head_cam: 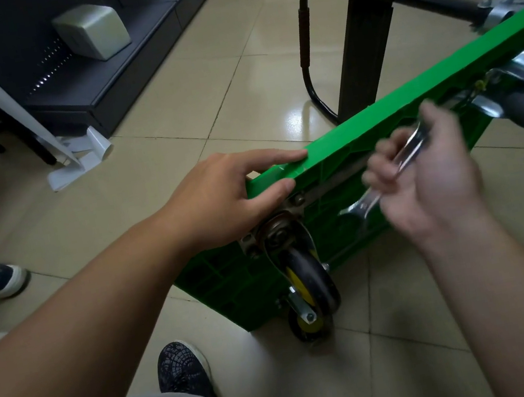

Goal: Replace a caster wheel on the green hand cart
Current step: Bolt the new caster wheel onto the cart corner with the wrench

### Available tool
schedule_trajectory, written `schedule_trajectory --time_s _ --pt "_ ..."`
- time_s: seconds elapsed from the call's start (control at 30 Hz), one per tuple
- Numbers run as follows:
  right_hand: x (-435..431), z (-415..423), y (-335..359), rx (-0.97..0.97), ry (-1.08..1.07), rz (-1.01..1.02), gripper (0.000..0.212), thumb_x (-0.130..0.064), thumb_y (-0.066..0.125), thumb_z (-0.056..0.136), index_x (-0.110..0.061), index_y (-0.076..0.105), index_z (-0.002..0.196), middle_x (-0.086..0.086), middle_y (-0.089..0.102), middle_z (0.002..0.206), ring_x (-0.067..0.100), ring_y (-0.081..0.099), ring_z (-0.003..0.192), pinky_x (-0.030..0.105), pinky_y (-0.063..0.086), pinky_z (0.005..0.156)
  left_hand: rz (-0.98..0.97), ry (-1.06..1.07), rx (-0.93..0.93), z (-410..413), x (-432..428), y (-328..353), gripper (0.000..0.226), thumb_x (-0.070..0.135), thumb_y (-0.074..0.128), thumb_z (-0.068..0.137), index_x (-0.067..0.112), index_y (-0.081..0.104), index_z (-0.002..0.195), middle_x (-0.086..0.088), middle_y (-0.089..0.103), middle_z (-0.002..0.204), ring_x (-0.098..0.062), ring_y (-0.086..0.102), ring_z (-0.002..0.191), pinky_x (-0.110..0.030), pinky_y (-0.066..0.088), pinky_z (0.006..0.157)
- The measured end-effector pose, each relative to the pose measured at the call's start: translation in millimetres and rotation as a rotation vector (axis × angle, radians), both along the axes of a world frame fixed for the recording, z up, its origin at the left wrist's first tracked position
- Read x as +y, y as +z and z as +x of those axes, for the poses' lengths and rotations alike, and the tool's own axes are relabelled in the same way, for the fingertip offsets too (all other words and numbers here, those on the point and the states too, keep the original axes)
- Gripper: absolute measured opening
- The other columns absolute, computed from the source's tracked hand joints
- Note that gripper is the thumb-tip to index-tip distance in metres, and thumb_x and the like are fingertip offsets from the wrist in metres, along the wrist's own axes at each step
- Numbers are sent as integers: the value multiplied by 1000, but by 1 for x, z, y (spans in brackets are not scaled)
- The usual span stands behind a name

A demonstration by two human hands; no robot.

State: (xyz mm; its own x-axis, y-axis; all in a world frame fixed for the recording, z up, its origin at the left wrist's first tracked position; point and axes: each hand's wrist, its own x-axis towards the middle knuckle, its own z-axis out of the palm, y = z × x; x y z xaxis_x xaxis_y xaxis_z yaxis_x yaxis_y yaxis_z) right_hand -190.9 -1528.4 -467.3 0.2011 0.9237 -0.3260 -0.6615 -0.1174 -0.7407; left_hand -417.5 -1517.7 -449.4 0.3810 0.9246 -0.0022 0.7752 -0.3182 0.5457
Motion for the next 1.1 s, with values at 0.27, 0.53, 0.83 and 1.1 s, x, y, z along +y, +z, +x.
schedule_trajectory --time_s 0.27,0.53,0.83,1.1 --pt "17 -23 38 26 -79 138 49 -46 58 100 -24 38 61 -6 33 53 10 33 42 23 27 43 -7 -3 -39 3 -2 4 40 54 60 97 58 56 137 10 69 132 -28 73 91 -47 60 76" --pt "16 -44 18 -9 -133 191 52 -37 56 104 -22 33 59 -4 27 53 14 29 45 25 29 45 48 -32 39 4 -6 5 58 52 74 86 51 55 141 8 70 127 -19 72 85 -43 59 80" --pt "16 -52 9 -32 -120 262 45 -24 52 106 -20 34 65 0 27 57 16 35 46 25 34 47 107 -9 103 6 -6 3 63 63 67 78 49 56 138 8 73 119 -15 71 84 -40 59 76" --pt "-7 -44 -21 -881 -121 495 33 -31 41 106 -21 54 78 11 56 88 12 54 77 15 41 74 228 34 215 15 -10 -2 64 73 63 75 48 50 132 2 75 108 -22 64 81 -41 55 72"
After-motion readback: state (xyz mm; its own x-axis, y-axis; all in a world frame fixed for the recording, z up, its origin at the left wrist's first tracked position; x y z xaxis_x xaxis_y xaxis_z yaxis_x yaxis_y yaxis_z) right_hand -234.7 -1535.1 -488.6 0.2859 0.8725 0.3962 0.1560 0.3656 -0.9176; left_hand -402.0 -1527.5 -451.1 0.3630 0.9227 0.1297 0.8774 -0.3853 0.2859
